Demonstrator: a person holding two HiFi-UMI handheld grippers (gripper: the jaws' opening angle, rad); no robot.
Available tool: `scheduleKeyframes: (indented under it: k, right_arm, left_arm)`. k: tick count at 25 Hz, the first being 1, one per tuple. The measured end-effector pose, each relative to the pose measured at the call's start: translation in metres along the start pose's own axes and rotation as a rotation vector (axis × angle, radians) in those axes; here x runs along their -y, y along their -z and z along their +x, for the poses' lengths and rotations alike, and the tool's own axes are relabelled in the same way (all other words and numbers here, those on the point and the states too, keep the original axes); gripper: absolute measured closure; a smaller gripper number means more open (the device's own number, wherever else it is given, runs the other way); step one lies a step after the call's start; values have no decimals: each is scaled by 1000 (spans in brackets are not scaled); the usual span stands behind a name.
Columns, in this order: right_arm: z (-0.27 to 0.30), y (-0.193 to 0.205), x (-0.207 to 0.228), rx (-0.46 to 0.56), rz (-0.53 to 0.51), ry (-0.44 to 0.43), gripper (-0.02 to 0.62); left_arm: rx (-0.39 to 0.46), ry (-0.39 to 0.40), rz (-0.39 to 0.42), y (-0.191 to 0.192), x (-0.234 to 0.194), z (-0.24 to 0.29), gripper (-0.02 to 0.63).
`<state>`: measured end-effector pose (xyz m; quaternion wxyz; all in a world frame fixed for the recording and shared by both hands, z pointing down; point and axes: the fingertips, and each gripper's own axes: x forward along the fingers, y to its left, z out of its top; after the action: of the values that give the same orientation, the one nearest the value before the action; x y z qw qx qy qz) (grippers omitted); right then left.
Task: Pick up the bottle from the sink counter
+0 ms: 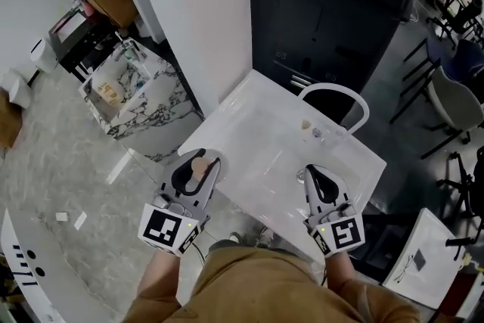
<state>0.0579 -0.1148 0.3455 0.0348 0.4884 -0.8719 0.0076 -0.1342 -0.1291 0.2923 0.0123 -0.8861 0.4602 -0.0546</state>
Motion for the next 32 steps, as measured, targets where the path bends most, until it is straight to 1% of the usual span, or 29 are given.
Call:
scheduleKeyframes:
  k: [3, 7, 12, 15, 21, 27, 32]
  right_arm:
    - [-1, -3, 4, 1, -6, 16, 592]
    - [-3, -7, 7, 0, -13, 36, 591]
    - [-4, -8, 9, -5, -11, 48, 591]
    - [-5, -12, 10, -1, -14, 56, 591]
    - [-9, -18, 15, 13, 18, 58, 591]
    - [-17, -20, 14, 5, 23, 62, 591]
    - [-26, -24, 18, 19, 23, 94, 591]
  left_arm:
    - [14, -13, -14, -8, -4, -15, 477]
    - [24, -38, -2, -17, -11, -34, 477]
    - [34, -84, -21, -19, -25, -57, 477]
    - [30, -99, -16, -20, -30, -68, 477]
    - [29, -122, -14, -24, -30, -87, 477]
    - [34, -159, -20, -27, -34, -106, 477]
    - [42, -192, -38, -31, -44, -120, 477]
